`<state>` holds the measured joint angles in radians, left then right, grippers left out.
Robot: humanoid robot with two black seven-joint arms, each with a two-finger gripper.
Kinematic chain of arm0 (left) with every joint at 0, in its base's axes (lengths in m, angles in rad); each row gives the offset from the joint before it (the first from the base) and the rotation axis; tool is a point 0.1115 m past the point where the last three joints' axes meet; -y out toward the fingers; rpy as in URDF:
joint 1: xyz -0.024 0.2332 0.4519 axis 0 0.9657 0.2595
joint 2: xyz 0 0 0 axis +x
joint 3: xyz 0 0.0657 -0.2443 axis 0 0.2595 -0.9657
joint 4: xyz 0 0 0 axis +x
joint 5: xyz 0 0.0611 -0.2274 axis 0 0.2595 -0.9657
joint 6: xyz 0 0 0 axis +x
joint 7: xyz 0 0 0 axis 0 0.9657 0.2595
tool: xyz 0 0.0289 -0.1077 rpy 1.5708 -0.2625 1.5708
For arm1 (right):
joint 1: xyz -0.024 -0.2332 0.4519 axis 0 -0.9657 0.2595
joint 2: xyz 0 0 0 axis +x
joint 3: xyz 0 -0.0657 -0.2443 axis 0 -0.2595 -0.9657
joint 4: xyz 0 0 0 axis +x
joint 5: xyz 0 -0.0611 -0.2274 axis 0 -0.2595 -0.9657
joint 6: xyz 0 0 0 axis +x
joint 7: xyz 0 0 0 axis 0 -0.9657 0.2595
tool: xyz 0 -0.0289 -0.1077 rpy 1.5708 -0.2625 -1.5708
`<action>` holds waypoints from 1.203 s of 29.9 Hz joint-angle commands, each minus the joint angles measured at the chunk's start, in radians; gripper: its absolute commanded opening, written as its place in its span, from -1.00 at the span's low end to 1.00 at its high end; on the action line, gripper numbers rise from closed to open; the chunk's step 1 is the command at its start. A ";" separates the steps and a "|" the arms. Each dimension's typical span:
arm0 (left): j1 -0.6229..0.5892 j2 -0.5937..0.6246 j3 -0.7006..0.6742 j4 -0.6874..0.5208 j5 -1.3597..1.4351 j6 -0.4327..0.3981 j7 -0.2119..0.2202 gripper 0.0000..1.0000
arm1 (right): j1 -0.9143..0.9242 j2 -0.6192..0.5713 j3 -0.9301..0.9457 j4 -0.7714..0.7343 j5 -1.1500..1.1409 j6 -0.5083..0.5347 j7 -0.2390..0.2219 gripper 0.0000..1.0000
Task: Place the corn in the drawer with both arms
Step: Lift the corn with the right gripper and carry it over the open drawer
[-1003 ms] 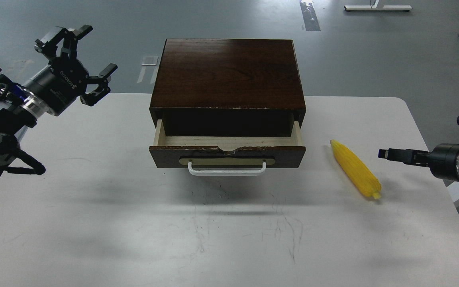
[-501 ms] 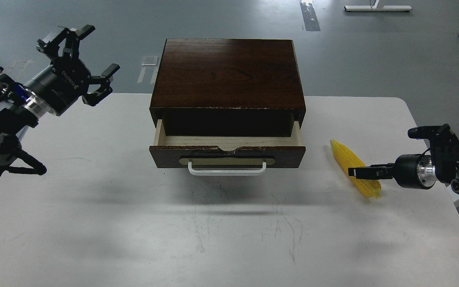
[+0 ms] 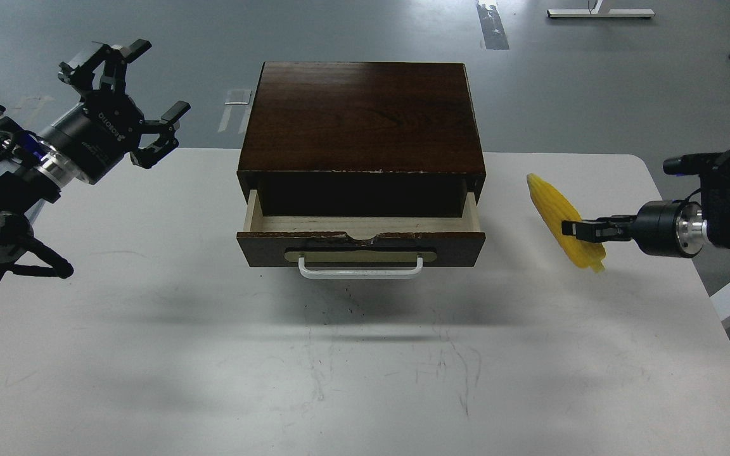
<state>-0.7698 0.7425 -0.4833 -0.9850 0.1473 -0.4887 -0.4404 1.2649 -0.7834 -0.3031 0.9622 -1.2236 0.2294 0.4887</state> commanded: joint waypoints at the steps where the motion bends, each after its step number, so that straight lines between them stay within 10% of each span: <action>1: -0.002 -0.002 -0.001 0.000 0.000 0.000 0.002 0.96 | 0.163 -0.011 -0.011 0.030 0.000 0.017 0.000 -0.84; 17: -0.008 0.026 -0.009 -0.003 0.002 0.000 0.005 0.96 | 0.636 0.538 -0.327 0.052 -0.104 -0.054 0.000 -0.83; 36: -0.006 0.066 -0.009 -0.038 0.003 0.000 0.005 0.96 | 0.696 0.650 -0.501 0.185 -0.166 -0.283 0.000 -0.81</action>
<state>-0.7762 0.8080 -0.4920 -1.0219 0.1510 -0.4887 -0.4356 1.9708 -0.1369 -0.7885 1.1521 -1.3896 -0.0430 0.4887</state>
